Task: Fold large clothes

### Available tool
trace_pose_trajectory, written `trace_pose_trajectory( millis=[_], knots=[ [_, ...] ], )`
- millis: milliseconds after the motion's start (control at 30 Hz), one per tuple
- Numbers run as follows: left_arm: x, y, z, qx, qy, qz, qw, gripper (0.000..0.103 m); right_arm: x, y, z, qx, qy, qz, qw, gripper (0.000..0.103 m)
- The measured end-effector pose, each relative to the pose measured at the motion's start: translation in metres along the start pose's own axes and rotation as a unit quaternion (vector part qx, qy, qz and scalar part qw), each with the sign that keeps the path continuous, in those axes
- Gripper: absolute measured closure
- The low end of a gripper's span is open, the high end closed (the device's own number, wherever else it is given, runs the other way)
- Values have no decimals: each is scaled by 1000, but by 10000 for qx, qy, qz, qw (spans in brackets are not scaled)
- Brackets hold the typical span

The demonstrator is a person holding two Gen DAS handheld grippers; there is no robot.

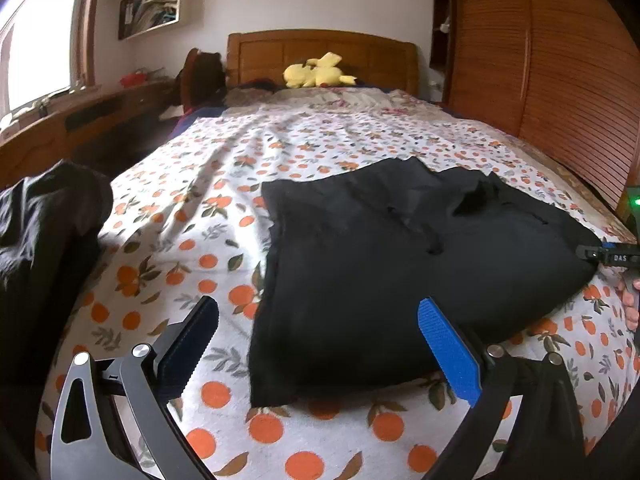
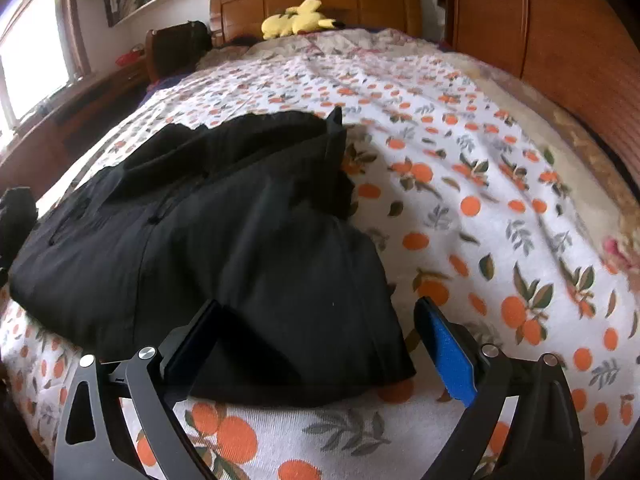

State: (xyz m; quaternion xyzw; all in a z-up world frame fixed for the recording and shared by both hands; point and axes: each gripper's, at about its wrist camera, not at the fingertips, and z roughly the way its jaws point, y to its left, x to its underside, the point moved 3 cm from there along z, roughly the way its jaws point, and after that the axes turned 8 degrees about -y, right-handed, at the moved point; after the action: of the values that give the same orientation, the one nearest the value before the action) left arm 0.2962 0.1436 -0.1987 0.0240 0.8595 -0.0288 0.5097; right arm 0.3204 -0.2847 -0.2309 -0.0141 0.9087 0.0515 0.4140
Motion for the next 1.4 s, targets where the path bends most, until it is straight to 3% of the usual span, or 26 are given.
trace_pose_trajectory(
  millis=[133,333,433,500,567,800,1100,1267,1400],
  knots=[
    [6,5,6,-94,149,-26,9998,3,3,-1,2,-319,82,206,9992,15],
    [14,7,18,-127,380,-55,9992,8,4,-1,-1,-661,67,451,9968,38],
    [14,7,16,-155,363,-59,9992,8,3,1,-4,-762,1,460,9960,60],
    [14,6,15,-191,356,-49,9992,8,1,0,-10,-720,-170,412,9964,86],
    [12,4,13,-220,344,-18,9992,8,-2,-1,-15,-763,-289,392,9959,91],
    [4,-2,-1,-278,199,-21,9994,8,-8,3,-35,-795,-558,167,9951,97],
    [-15,-38,-38,-8,-291,146,9995,8,-7,-12,-81,-881,-984,297,9908,98],
    [-25,-74,-50,361,-384,225,9984,8,-3,-43,-108,-591,-1245,509,9892,98],
    [-30,-113,-57,676,-455,366,9960,8,-2,-85,-114,-112,-1287,774,9886,97]
  ],
)
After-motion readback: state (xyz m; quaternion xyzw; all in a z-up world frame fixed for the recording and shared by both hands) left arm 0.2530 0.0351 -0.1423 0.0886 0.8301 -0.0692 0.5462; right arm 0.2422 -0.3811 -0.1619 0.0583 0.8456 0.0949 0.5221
